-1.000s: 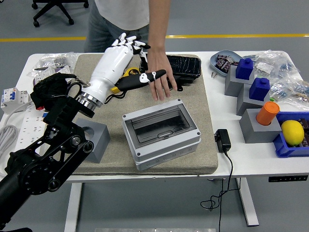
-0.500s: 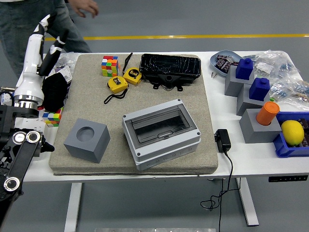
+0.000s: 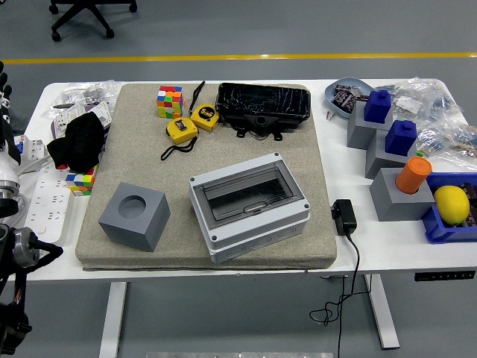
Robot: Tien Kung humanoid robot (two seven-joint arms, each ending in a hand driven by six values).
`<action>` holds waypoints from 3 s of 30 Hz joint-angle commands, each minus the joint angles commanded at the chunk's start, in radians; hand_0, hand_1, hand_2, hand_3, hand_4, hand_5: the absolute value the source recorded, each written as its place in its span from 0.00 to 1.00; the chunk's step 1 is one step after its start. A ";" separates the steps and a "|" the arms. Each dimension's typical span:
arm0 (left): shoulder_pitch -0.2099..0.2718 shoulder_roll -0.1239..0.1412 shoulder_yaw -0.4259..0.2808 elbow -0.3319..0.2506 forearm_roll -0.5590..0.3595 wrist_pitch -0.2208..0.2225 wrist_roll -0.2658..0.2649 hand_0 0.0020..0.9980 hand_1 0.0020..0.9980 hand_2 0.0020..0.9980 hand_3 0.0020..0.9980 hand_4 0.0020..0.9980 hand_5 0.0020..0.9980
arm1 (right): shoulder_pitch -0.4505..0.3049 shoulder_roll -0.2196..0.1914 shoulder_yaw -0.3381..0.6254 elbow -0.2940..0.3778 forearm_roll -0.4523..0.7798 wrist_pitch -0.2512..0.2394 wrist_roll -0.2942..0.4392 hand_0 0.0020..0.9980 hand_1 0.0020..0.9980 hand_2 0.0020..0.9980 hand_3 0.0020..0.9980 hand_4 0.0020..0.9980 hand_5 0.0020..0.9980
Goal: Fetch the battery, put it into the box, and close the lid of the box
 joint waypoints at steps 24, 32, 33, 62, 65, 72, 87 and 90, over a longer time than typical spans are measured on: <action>0.013 -0.010 -0.025 -0.011 0.015 -0.018 0.006 0.97 0.96 0.91 0.88 1.00 1.00 | -0.005 -0.004 0.001 0.000 0.008 0.001 0.000 0.78 0.71 0.71 0.75 1.00 1.00; 0.019 -0.008 -0.011 -0.011 0.015 -0.062 0.019 0.87 0.86 0.80 0.75 1.00 1.00 | -0.001 0.000 0.014 0.000 -0.005 0.001 0.001 0.78 0.71 0.71 0.75 1.00 1.00; 0.019 -0.008 -0.008 -0.011 0.018 -0.068 0.021 0.87 0.86 0.80 0.75 1.00 1.00 | -0.001 0.001 0.013 0.000 -0.004 0.001 0.001 0.78 0.71 0.71 0.75 1.00 1.00; 0.021 0.003 -0.003 -0.012 0.048 -0.073 0.042 0.63 0.70 0.69 0.69 1.00 1.00 | 0.009 0.004 0.017 0.000 -0.014 0.001 -0.004 0.78 0.71 0.71 0.75 1.00 1.00; 0.025 0.004 -0.001 -0.011 0.050 -0.073 0.043 0.63 0.70 0.69 0.69 1.00 1.00 | 0.008 0.004 0.016 0.000 -0.009 0.000 -0.002 0.78 0.71 0.71 0.75 1.00 1.00; 0.025 0.005 0.001 -0.012 0.051 -0.074 0.045 0.63 0.70 0.69 0.68 1.00 1.00 | 0.008 0.003 0.016 0.000 -0.008 0.000 -0.003 0.78 0.71 0.71 0.75 1.00 1.00; 0.027 0.003 -0.001 -0.013 0.057 -0.074 0.051 0.63 0.70 0.68 0.68 1.00 1.00 | 0.008 0.006 0.017 0.000 -0.009 0.001 -0.002 0.78 0.71 0.71 0.75 1.00 1.00; 0.027 0.002 -0.001 -0.012 0.060 -0.073 0.053 0.63 0.69 0.68 0.68 1.00 1.00 | 0.008 0.006 0.017 0.000 -0.008 0.001 -0.002 0.78 0.71 0.71 0.75 1.00 1.00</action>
